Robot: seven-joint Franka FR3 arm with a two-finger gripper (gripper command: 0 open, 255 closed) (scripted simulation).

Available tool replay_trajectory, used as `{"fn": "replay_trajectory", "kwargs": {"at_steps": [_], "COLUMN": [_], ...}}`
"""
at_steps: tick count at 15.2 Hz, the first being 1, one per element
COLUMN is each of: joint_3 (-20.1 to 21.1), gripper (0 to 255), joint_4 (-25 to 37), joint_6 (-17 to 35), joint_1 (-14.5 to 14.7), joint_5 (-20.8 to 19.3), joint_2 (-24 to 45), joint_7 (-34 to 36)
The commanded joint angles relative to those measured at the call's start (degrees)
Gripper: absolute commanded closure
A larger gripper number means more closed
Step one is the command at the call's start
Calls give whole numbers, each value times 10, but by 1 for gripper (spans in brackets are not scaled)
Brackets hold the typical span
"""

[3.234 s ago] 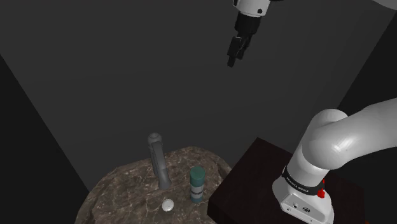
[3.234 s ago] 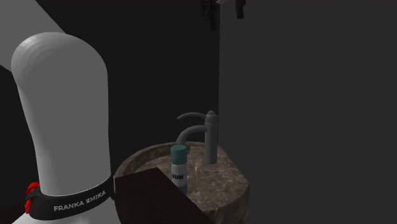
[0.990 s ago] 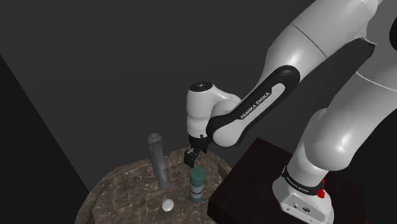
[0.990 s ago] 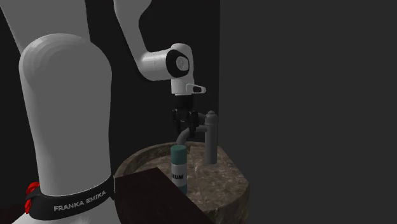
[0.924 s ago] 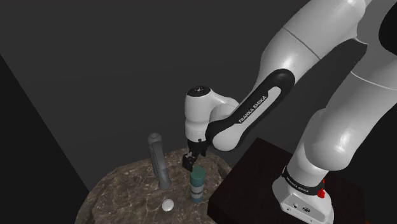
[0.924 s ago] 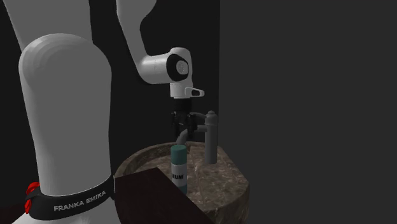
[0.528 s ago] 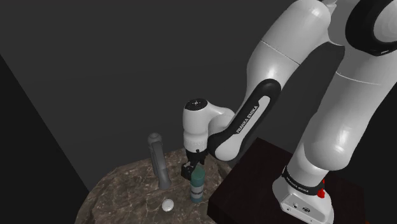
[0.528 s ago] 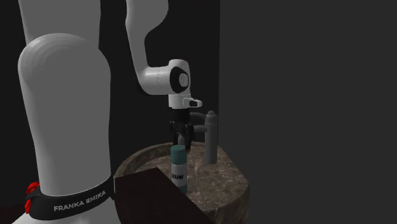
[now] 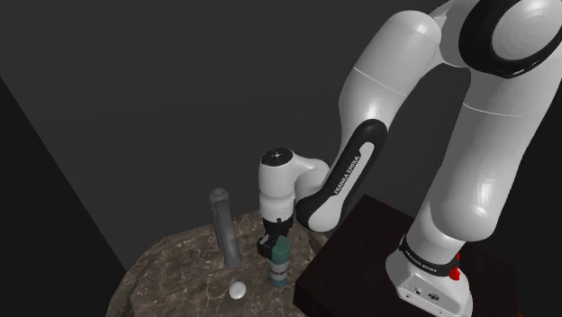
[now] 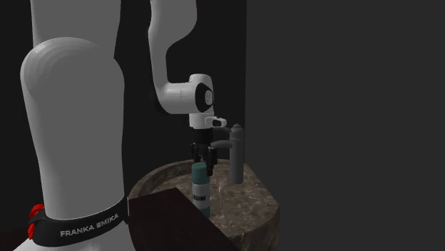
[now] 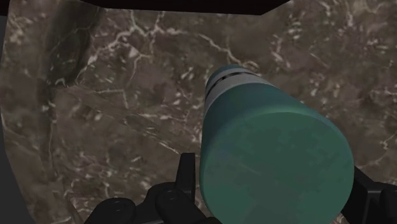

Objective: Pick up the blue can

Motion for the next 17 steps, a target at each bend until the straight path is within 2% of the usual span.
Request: {"fn": "replay_trajectory", "kwargs": {"at_steps": [1,7,12,17], "joint_3": [0,1,23,25], "gripper": [255,255,255,255], "joint_4": [-1,-2,-5,-2], "joint_6": [0,-1,-43,-89], "joint_1": [0,0,-6,1], "joint_5": [-1,3,78,134], "joint_2": [2,-1,-55,-106], "joint_7": [1,-1,-56,-98]}}
